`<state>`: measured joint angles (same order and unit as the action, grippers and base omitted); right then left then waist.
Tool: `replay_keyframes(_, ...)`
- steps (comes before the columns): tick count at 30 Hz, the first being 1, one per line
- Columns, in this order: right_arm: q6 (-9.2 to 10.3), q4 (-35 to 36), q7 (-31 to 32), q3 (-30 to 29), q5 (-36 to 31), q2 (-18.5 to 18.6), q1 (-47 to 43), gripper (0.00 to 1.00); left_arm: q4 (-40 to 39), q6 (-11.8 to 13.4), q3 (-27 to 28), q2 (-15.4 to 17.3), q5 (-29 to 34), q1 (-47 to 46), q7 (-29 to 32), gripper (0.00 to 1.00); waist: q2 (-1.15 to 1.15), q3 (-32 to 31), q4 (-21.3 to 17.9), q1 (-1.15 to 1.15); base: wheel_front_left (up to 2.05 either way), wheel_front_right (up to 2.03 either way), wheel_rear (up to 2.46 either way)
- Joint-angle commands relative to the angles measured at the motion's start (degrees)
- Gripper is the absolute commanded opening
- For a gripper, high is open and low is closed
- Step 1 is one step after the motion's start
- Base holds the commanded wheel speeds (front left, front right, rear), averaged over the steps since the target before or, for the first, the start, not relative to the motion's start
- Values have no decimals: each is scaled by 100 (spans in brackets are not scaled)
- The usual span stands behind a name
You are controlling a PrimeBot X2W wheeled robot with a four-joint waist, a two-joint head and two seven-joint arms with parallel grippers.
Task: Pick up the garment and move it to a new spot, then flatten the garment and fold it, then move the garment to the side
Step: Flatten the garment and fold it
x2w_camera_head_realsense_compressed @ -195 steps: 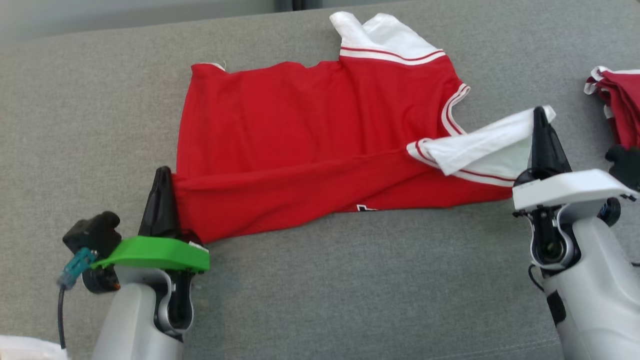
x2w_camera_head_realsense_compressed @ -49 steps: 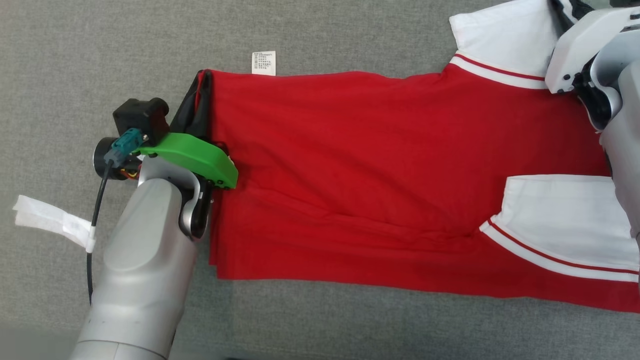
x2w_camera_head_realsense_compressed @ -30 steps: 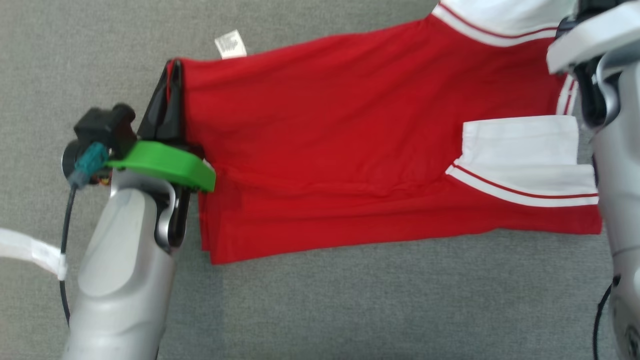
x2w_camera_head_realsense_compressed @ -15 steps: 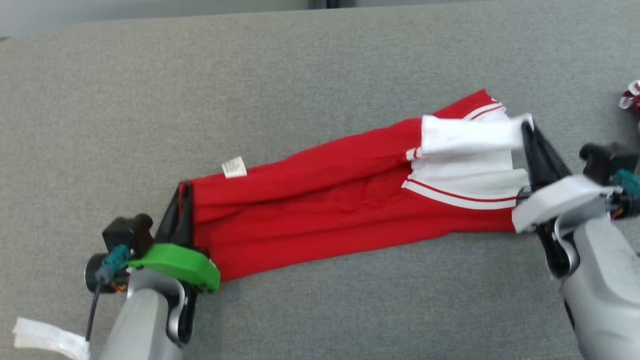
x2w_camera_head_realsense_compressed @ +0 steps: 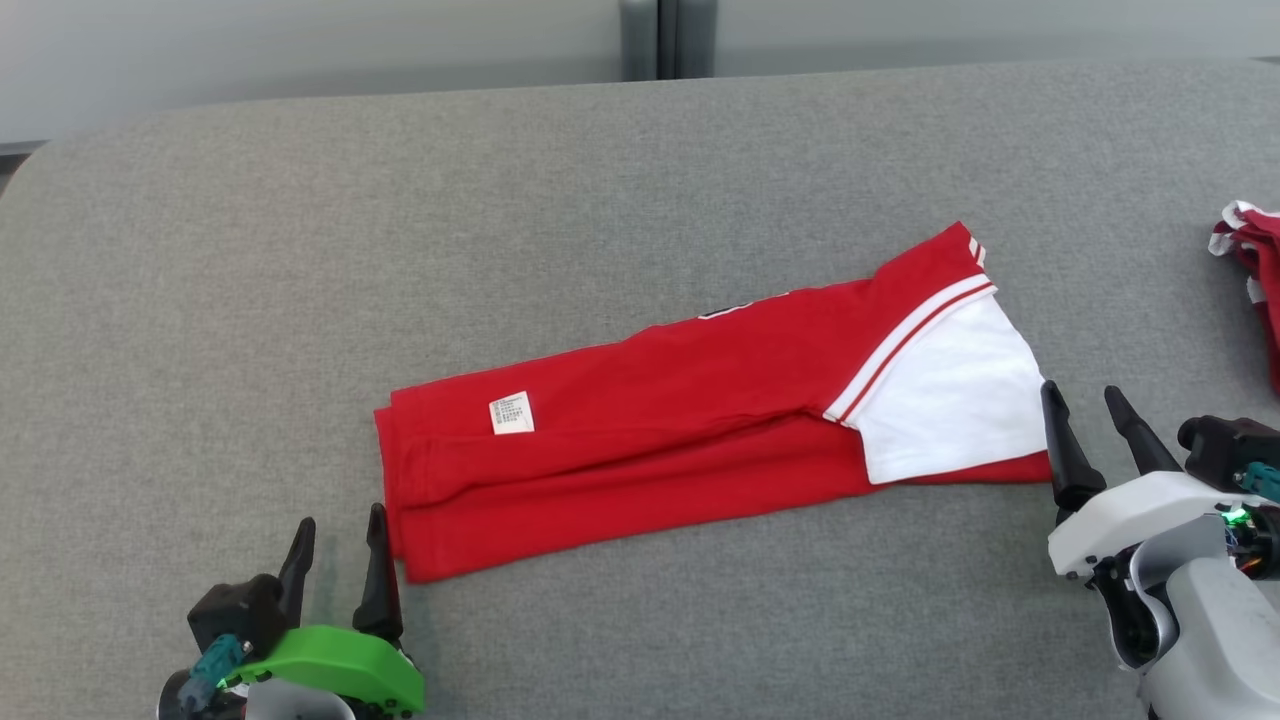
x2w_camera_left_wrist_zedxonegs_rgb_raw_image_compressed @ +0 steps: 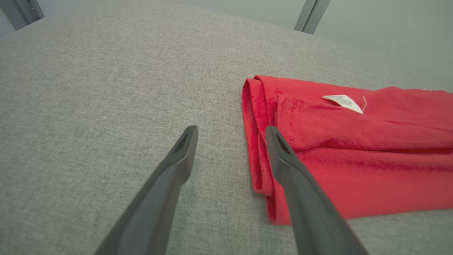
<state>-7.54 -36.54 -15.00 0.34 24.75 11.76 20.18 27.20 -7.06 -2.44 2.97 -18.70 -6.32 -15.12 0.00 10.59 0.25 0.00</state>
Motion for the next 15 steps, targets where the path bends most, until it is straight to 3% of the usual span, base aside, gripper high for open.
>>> replay_keyframes(1, 11, 24, -23, -31, 32, 41, -73, 100, -53, 9, -46, -1, -86, 67, 0, 100, 0, -53, 69, 0, 0, 0, 0)
replay_keyframes(7, 11, -101, 2, 110, -50, 174, 353, 100, -304, 96, -235, 2, -169, -86, 0, 100, 0, 51, 216, 0, 0, 0, 0)
replay_keyframes(15, 11, -827, 435, 285, -286, 189, 1277, 100, -429, 104, -523, 6, -280, -455, 0, 100, 0, 399, 450, 0, 0, 0, 0)
